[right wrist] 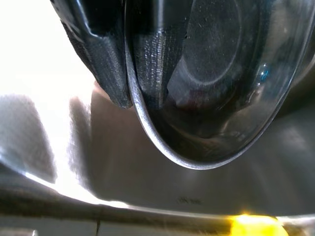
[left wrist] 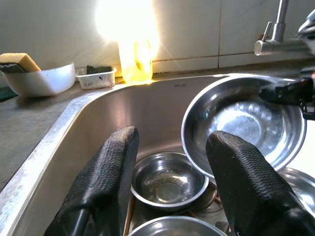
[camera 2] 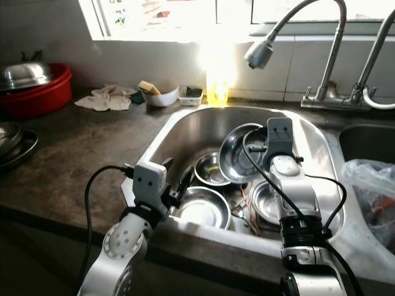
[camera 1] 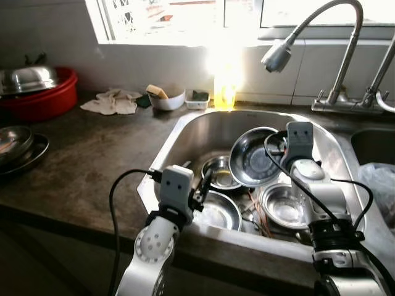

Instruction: Kitchen organization

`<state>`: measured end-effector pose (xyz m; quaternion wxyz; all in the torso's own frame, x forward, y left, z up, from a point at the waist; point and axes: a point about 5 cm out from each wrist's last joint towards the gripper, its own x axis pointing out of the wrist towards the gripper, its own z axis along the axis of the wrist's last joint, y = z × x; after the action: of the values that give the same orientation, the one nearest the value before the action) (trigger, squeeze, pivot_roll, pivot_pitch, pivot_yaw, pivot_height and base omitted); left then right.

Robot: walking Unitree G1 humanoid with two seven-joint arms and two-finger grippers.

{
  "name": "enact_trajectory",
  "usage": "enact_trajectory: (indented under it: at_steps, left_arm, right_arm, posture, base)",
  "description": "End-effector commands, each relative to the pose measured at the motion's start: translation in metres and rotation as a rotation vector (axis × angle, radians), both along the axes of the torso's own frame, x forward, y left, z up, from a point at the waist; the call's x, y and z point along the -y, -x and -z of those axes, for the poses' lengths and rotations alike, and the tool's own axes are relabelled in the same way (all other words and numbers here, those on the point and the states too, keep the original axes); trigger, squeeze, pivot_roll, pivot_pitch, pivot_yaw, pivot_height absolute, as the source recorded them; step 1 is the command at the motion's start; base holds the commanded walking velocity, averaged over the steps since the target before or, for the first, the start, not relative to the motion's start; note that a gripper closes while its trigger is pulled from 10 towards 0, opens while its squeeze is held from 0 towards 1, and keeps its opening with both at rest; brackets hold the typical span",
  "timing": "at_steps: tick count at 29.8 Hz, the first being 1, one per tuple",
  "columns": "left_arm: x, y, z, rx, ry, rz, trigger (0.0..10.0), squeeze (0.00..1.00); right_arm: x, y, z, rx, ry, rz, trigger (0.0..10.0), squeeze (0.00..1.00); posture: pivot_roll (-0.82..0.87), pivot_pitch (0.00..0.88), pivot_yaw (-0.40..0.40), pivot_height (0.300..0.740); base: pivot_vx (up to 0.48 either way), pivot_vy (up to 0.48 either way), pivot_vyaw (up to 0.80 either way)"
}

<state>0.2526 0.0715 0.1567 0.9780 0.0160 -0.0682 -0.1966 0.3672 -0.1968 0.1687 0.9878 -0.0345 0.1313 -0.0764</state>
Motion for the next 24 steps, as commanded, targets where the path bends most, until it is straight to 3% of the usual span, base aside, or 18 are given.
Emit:
enact_trajectory:
  at_steps: [1,5,13,14,15,16,24]
  left_arm:
    - [-0.003,0.002,-0.003,0.006,-0.002,-0.009,10.0,0.00]
    - [-0.003,0.005,-0.002,0.003,-0.007,-0.009,10.0,0.00]
    - [-0.004,0.007,-0.002,-0.004,-0.012,-0.007,10.0,0.00]
    - [-0.004,0.007,-0.002,-0.005,-0.013,-0.006,10.0,0.00]
    - [-0.004,0.007,-0.002,-0.006,-0.014,-0.006,10.0,0.00]
    - [-0.004,0.006,-0.002,-0.006,-0.014,-0.006,10.0,0.00]
    - [-0.003,0.005,-0.002,-0.006,-0.015,-0.001,10.0,0.00]
  right_arm:
    - [0.008,-0.004,-0.006,0.020,-0.009,0.036,10.0,0.00]
    - [0.033,-0.008,0.005,-0.028,-0.009,0.159,10.0,0.00]
    - [0.052,-0.004,0.014,-0.044,-0.034,0.290,10.0,0.00]
    - [0.053,-0.004,0.016,-0.046,-0.039,0.299,10.0,0.18]
    - [0.053,-0.004,0.017,-0.048,-0.043,0.302,10.0,0.53]
    - [0.053,-0.004,0.019,-0.052,-0.051,0.303,10.0,1.00]
    - [0.046,-0.007,0.017,-0.005,-0.055,0.280,10.0,1.00]
  posture:
    - [0.10,0.049,0.017,0.740]
    - [0.11,0.055,0.010,0.740]
    - [0.12,0.056,0.013,0.740]
    - [0.12,0.056,0.013,0.740]
    - [0.11,0.053,0.015,0.740]
    - [0.11,0.052,0.015,0.740]
    - [0.11,0.043,0.018,0.740]
  base:
    - [0.000,0.000,0.00]
    - [0.000,0.000,0.00]
    - [0.000,0.000,0.00]
    - [0.000,0.000,0.00]
    - [0.000,0.000,0.00]
    - [0.000,0.000,0.00]
    - [0.000,0.000,0.00]
